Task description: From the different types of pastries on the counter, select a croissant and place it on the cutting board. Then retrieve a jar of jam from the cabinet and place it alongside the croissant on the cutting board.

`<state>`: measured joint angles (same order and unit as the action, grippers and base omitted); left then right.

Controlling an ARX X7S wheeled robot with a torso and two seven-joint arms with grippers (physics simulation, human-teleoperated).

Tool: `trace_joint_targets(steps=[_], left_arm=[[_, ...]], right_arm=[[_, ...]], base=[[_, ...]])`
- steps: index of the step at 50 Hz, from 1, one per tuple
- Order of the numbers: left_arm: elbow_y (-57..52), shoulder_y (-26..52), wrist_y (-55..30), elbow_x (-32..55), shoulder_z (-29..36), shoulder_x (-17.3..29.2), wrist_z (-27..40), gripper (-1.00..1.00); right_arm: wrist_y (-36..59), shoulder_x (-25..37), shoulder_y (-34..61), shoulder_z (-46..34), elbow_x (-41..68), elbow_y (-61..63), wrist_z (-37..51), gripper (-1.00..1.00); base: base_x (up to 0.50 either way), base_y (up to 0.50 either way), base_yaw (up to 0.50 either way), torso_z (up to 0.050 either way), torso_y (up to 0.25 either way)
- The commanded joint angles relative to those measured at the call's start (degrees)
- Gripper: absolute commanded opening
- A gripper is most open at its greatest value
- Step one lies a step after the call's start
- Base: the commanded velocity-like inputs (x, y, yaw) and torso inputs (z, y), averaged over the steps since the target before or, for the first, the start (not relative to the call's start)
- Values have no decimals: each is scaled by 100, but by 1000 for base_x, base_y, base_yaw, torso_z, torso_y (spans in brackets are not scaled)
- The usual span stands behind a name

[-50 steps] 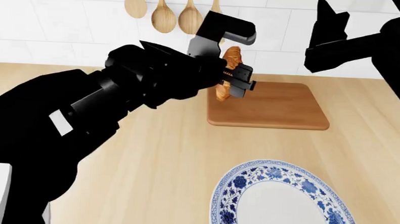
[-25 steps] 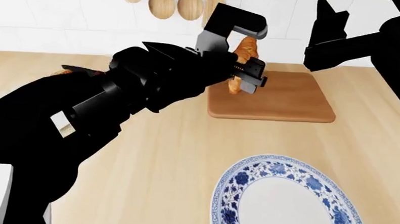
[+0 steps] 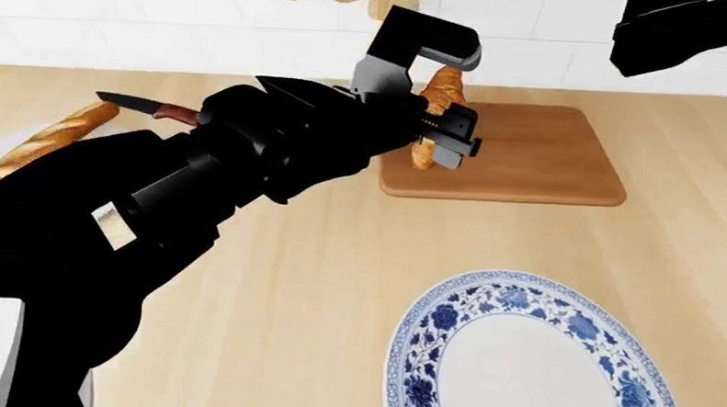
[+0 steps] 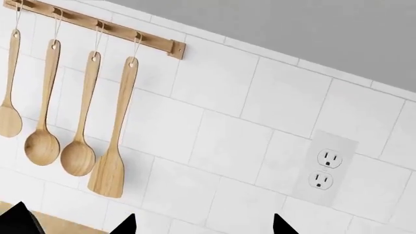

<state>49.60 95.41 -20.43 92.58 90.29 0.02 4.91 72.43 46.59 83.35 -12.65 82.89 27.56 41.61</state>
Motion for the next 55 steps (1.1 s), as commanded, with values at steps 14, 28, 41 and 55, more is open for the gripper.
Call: trace_joint_targets(steps=[14, 28, 41, 55], left_arm=[[-29, 28, -35, 61, -5, -1, 30, -100], [38, 43, -151, 203, 1, -1, 30, 100], [51, 124, -194, 259, 8, -1, 16, 100], [95, 228, -148, 373, 10, -1, 97, 100]], right_arm=[[-43, 20, 103, -84, 10, -28, -14, 100], [-111, 37, 71, -123, -41, -25, -54, 100], [-129, 68, 74, -125, 37, -7, 7, 100], [-251, 107, -172, -94, 84, 78, 65, 100]], base=[[-1, 0, 0, 0, -107], [-1, 0, 0, 0, -72], [0, 0, 0, 0, 101], [0, 0, 0, -3, 250]])
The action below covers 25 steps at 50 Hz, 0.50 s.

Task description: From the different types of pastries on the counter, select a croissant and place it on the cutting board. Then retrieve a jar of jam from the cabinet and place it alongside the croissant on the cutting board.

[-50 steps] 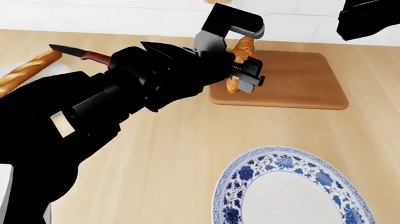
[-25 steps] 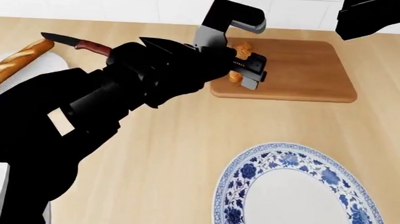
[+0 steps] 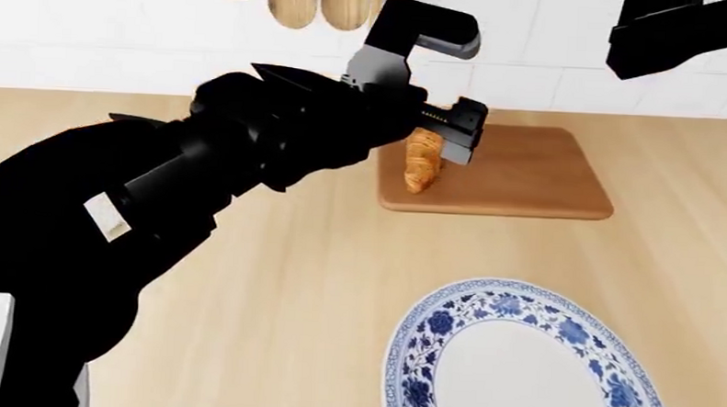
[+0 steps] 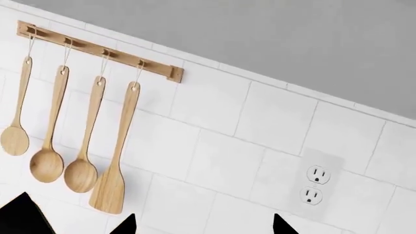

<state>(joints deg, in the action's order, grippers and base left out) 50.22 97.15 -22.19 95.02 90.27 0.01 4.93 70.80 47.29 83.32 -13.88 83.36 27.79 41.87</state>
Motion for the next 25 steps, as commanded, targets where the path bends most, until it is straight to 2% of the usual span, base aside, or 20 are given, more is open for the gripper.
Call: trace_joint_targets(steps=[1, 16, 25], left_arm=[[43, 43, 22, 154, 18, -1, 136, 100], [67, 156, 16, 339, 40, -1, 537, 100], [-152, 178, -82, 86, 19, -1, 727, 100]], right_arm=[[-91, 36, -179, 34, 64, 64, 64, 100], [-298, 49, -493, 122, 106, 229, 129, 100], [-388, 89, -631, 177, 136, 297, 157, 100]], base=[[0, 0, 0, -3, 250], [0, 0, 0, -3, 247], [0, 0, 0, -1, 15]])
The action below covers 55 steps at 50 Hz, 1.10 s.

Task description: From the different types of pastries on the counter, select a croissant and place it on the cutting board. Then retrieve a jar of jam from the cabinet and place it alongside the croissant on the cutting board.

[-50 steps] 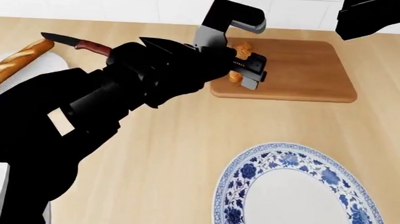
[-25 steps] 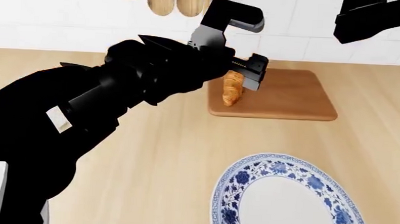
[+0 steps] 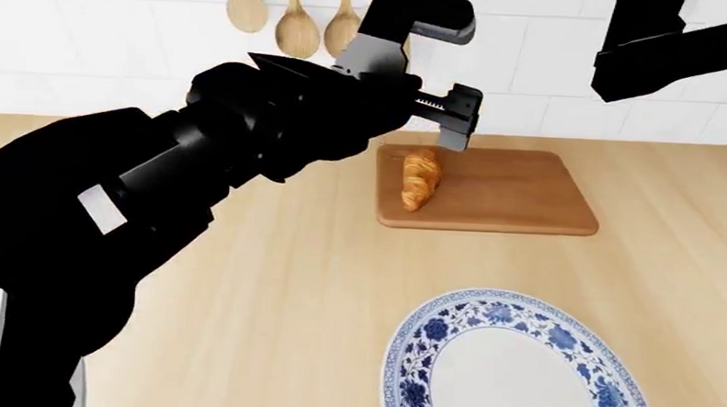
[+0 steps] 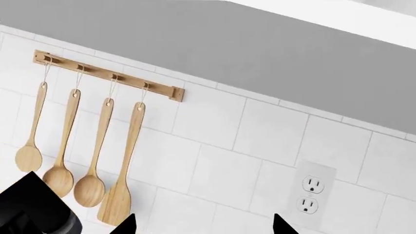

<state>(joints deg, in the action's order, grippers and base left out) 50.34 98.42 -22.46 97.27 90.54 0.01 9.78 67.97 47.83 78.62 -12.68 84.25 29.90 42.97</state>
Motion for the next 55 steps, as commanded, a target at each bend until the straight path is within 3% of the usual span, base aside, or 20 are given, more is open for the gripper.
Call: trace_joint_targets(steps=[1, 8, 16, 31, 45, 55], left_arm=[[-204, 61, -49, -183, -5, -1, 283, 100], [-358, 63, 90, -364, -35, 15, 543, 100], [-2562, -69, 138, -186, -178, 1284, 1951, 100], [-4743, -283, 156, 226, -389, 2486, 2952, 100], [-4790, -280, 133, 203, -396, 2544, 3011, 100], [-7028, -179, 20, 654, -537, 3485, 4244, 100]], right_arm=[[-110, 45, -170, 67, 59, 94, 55, 100], [-182, 95, -266, 130, 84, 159, 80, 100], [-185, 92, -193, 138, 188, 225, 181, 100], [-315, 83, -380, 157, 154, 353, 178, 100], [-305, 88, -424, 93, 207, 386, 248, 100], [-507, 166, -851, 197, 86, 556, 257, 100]], base=[[0, 0, 0, 0, 0], [0, 0, 0, 0, 0], [0, 0, 0, 0, 0], [0, 0, 0, 0, 0], [0, 0, 0, 0, 0], [0, 0, 0, 0, 0]])
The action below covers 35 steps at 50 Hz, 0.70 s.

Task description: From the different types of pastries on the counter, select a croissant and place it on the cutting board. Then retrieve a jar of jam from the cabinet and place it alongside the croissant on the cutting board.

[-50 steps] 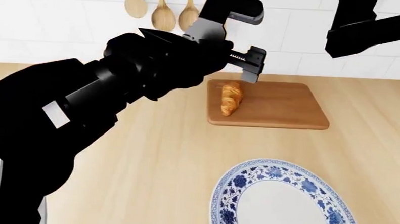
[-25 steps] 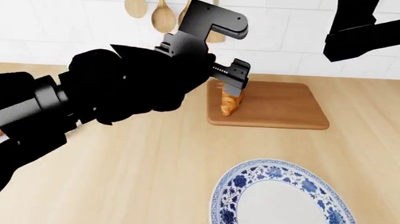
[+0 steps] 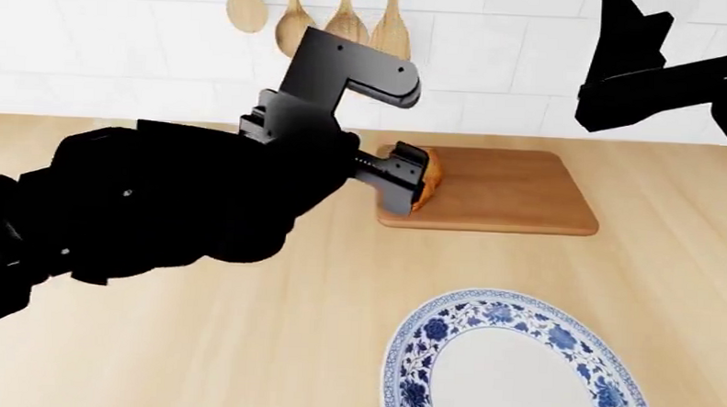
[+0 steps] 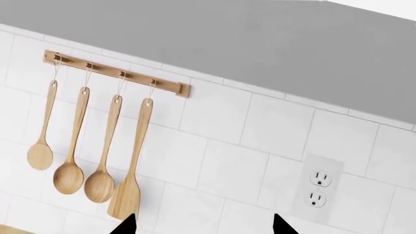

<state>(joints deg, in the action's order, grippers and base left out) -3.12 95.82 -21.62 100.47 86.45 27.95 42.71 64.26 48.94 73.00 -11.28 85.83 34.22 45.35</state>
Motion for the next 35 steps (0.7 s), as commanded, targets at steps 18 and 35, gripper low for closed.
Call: trace_joint_targets(steps=[18, 35], left_arm=[[-3132, 225, -50, 437, -296, 1801, 1907, 100], [-3250, 202, -120, 320, -292, 2011, 1897, 100]], right_arm=[[-84, 217, 132, 169, 598, 211, 510, 100], [210, 220, 1877, -155, 1705, -149, 1245, 100]], base=[[0, 0, 0, 0, 0], [0, 0, 0, 0, 0]])
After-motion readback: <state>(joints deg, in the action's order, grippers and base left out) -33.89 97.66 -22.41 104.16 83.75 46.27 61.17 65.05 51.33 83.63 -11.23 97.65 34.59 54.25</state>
